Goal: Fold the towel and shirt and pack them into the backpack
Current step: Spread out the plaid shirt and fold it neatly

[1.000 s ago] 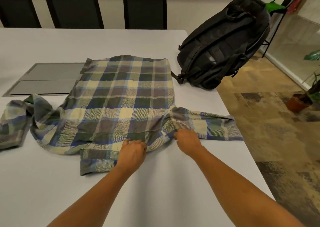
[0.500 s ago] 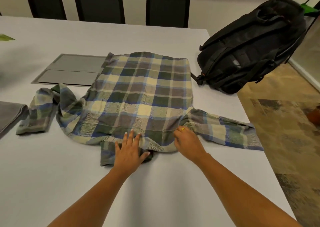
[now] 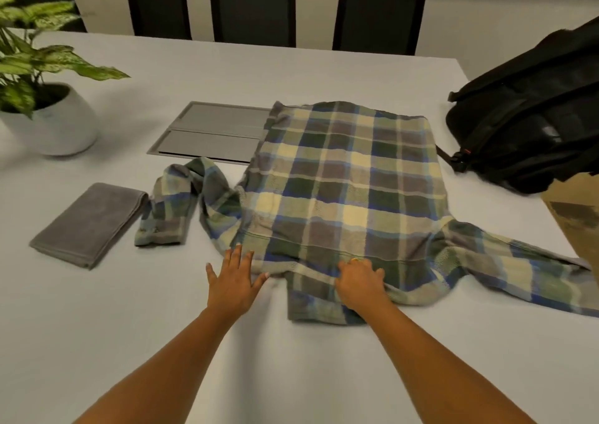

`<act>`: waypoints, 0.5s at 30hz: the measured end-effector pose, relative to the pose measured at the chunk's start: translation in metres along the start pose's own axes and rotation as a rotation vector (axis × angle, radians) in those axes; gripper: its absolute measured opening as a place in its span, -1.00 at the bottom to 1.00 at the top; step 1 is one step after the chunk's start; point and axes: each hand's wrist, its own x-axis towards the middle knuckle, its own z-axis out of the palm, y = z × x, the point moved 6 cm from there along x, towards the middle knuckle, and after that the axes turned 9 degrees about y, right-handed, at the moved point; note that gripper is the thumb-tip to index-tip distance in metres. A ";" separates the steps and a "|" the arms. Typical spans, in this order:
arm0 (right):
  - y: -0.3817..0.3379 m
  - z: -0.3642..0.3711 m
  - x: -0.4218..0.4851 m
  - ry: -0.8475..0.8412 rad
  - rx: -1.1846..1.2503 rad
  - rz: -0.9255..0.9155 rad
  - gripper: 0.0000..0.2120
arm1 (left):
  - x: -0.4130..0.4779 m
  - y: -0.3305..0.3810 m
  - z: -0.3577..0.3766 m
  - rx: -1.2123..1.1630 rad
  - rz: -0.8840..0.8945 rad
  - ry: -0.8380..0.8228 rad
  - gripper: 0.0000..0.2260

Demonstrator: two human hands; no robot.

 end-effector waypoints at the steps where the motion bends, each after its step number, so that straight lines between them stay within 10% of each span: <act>1: 0.000 -0.001 0.002 0.005 -0.030 0.016 -0.68 | 0.003 -0.011 0.000 0.008 -0.007 -0.011 -0.36; 15: 0.019 0.000 -0.002 -0.124 -0.396 0.311 -0.65 | 0.036 -0.102 -0.021 -0.016 0.025 0.002 -0.50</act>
